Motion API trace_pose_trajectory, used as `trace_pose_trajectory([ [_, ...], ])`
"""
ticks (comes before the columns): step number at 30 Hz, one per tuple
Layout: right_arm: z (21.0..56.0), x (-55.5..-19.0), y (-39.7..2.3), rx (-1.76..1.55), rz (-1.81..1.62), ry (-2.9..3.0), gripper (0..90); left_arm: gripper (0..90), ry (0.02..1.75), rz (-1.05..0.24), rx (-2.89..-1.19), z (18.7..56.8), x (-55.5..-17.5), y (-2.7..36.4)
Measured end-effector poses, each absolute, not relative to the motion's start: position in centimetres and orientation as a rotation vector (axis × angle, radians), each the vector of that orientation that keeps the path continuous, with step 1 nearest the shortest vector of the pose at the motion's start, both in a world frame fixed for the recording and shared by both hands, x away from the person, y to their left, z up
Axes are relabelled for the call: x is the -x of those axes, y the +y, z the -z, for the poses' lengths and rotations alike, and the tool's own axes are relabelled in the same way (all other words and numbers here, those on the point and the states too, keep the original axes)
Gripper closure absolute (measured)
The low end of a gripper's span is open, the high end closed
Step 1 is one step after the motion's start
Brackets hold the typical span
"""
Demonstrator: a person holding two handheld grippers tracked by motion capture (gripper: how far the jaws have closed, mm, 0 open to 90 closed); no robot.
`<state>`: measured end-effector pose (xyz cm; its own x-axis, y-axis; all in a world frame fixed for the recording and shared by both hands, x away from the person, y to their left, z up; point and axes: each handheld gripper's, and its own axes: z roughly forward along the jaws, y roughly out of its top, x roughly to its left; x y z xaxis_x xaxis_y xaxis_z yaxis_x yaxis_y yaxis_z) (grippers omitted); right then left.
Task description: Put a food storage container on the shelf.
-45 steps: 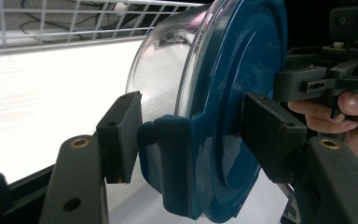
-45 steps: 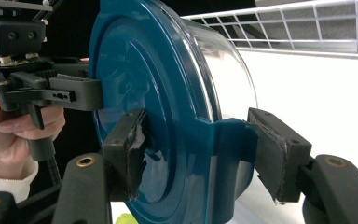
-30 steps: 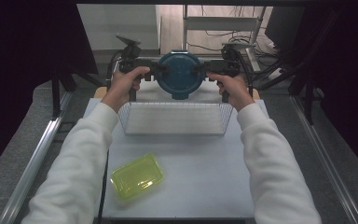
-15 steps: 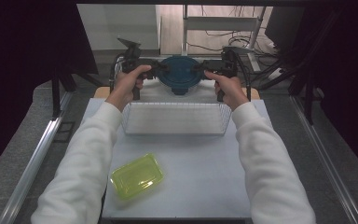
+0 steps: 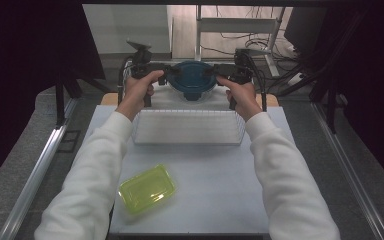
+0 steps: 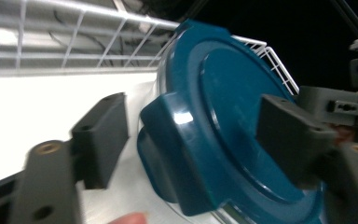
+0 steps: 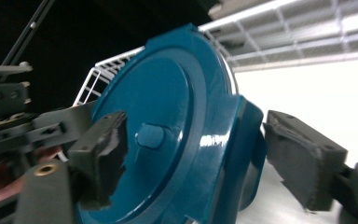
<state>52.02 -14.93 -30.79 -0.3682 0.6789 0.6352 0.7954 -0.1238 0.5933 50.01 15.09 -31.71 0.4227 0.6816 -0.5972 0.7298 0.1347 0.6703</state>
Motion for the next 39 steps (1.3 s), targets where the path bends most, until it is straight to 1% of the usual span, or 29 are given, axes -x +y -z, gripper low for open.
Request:
trace_pose_trajectory([
  [3,29.9,-51.3,-15.2,1.703,1.586,-2.050,17.0,17.6,1.267,0.005,-1.576,31.1,-49.2,15.2],
  [5,29.4,-50.8,-15.6,1.683,1.615,-2.077,15.4,16.8,1.245,-0.033,-1.600,30.6,-48.4,15.3],
  [7,29.0,-50.1,-16.0,1.662,1.634,-2.113,15.2,16.0,1.215,-0.039,-1.608,30.1,-47.4,15.5],
  [9,28.6,-49.1,-16.5,1.634,1.661,-2.174,15.2,15.9,1.192,-0.055,-1.613,29.6,-46.3,15.6],
  [13,28.2,-46.7,-17.6,1.521,1.702,-2.317,16.7,16.7,1.160,-0.162,-1.662,29.2,-43.5,16.0],
  [16,28.5,-44.6,-18.4,1.439,1.702,-2.415,18.1,18.3,1.123,-0.201,-1.648,29.5,-41.2,16.1],
  [23,30.2,-39.6,-19.9,1.292,1.745,-2.529,19.0,18.8,1.043,-0.170,-1.699,32.6,-35.4,16.5],
  [29,33.1,-35.4,-21.0,1.209,1.723,-2.595,19.2,21.5,1.017,-0.144,-1.733,36.2,-31.1,17.1],
  [32,34.7,-33.7,-21.5,1.187,1.701,-2.597,19.4,21.7,1.016,-0.161,-1.776,38.0,-29.3,17.0],
  [35,36.2,-32.1,-22.1,1.176,1.679,-2.605,20.3,21.7,1.012,-0.151,-1.803,39.5,-28.0,17.0],
  [39,37.8,-30.5,-23.0,1.161,1.675,-2.572,23.4,21.7,1.025,-0.164,-1.869,41.1,-27.0,16.5],
])
